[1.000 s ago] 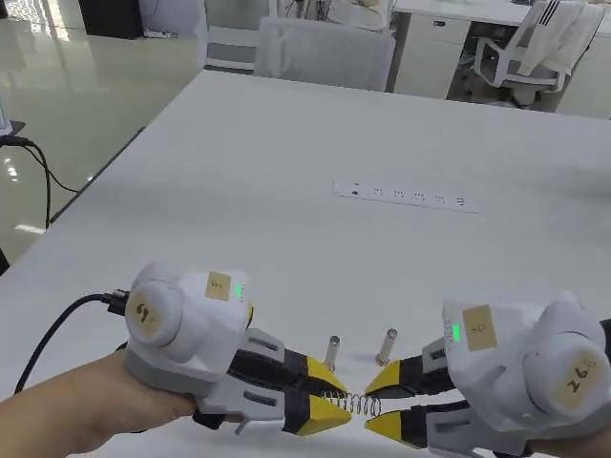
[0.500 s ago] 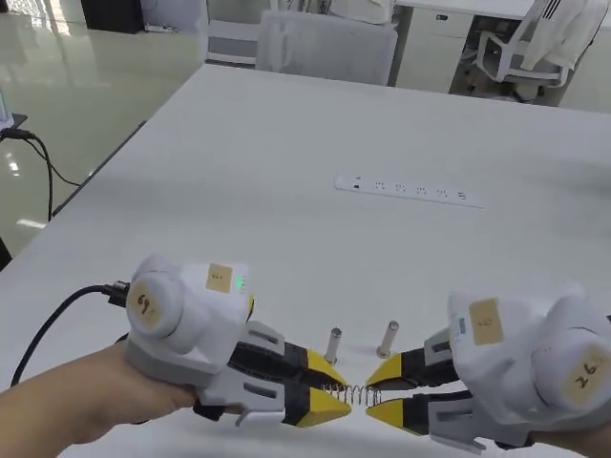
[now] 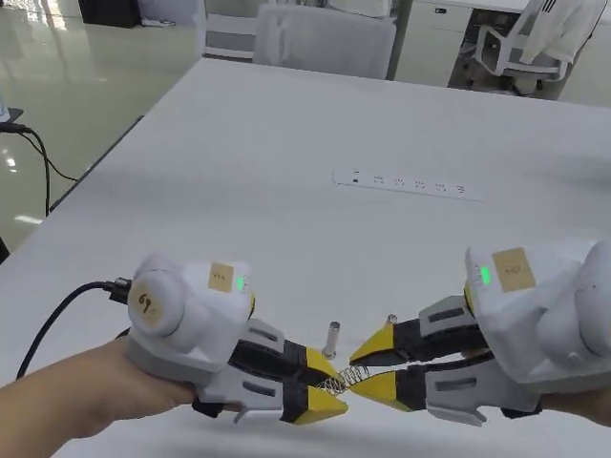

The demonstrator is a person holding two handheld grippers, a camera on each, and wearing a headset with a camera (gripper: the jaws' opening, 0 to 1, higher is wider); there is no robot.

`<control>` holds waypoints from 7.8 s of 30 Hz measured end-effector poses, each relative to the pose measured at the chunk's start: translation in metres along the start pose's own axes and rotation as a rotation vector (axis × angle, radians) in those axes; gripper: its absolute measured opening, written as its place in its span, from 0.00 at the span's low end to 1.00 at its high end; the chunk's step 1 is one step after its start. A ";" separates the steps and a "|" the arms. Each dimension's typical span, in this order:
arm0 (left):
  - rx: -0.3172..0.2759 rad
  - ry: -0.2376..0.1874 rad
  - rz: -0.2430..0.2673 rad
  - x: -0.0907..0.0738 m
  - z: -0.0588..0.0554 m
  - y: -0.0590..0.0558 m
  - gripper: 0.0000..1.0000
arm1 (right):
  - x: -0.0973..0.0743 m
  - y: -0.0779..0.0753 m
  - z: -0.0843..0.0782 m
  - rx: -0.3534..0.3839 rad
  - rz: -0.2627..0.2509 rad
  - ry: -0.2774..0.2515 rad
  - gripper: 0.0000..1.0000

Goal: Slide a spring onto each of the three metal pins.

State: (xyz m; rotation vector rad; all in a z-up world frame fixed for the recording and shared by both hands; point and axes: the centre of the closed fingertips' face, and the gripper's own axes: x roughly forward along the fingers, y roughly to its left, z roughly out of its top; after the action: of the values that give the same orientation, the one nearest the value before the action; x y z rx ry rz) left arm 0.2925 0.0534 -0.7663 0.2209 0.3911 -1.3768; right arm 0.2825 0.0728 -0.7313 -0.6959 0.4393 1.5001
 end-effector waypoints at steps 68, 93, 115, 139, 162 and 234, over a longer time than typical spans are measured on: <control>-0.144 -0.034 0.204 -0.055 -0.012 0.024 0.28 | 0.004 -0.024 0.014 -0.039 -0.152 -0.077 0.07; -0.269 -0.065 0.433 -0.132 -0.046 0.053 0.71 | -0.001 -0.041 -0.016 0.011 -0.233 -0.025 0.07; -0.282 -0.064 0.501 -0.140 -0.058 0.066 0.98 | -0.026 -0.097 -0.058 0.162 -0.448 0.029 0.07; -0.282 -0.067 0.518 -0.148 -0.055 0.067 0.98 | -0.012 -0.121 -0.078 0.308 -0.480 0.017 0.07; -0.287 -0.076 0.521 -0.148 -0.051 0.067 0.98 | 0.022 -0.103 -0.122 0.307 -0.429 0.134 0.08; -0.301 -0.063 0.505 -0.144 -0.052 0.060 0.96 | 0.013 -0.043 -0.103 0.451 -0.397 -0.014 0.14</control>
State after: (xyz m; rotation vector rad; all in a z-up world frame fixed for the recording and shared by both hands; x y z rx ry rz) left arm 0.3236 0.2150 -0.7609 0.0217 0.4479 -0.8141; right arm 0.3409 0.0176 -0.8100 -0.3843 0.5685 0.9841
